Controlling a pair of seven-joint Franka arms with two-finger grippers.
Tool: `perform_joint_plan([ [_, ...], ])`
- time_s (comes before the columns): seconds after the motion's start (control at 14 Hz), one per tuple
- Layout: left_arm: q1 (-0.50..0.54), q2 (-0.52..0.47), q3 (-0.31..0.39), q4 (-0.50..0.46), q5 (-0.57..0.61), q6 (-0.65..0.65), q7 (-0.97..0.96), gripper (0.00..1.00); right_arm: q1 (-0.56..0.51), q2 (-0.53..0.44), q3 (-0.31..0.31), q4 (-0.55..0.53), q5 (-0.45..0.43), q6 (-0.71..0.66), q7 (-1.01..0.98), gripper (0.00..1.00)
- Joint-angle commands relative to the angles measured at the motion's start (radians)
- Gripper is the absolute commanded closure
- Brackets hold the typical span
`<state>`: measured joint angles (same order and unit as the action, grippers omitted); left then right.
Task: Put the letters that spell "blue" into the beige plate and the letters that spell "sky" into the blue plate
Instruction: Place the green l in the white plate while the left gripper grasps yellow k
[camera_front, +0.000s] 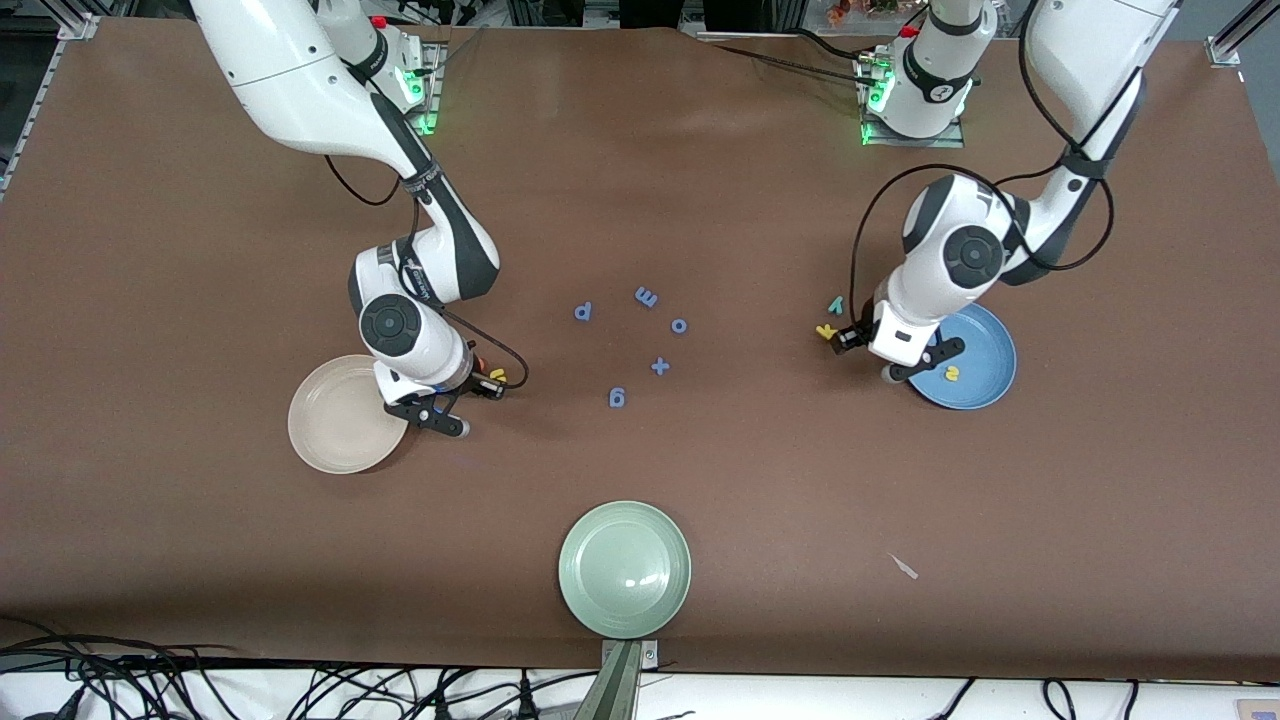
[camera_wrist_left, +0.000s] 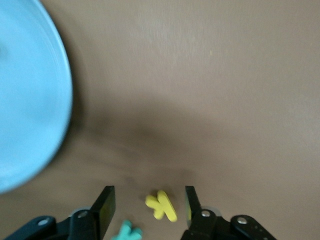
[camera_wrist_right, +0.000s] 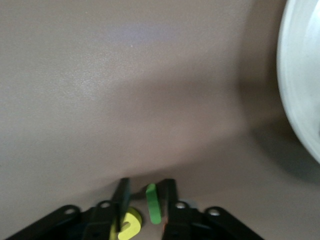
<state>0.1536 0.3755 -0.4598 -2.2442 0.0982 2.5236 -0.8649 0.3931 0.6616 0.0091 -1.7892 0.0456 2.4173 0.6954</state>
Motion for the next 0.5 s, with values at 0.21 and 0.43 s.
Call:
perform_joint_plan([
  [0.21,-0.059,0.028,0.003,-0.029,0.06,0.057,-0.29,0.35,0.004,0.009,-0.001,0.007,0.02,-0.007,0.0,1.0],
  [0.43,-0.06,0.063,0.001,-0.029,0.24,0.057,-0.48,0.36,-0.008,-0.011,-0.009,0.034,0.004,-0.062,-0.036,1.0],
])
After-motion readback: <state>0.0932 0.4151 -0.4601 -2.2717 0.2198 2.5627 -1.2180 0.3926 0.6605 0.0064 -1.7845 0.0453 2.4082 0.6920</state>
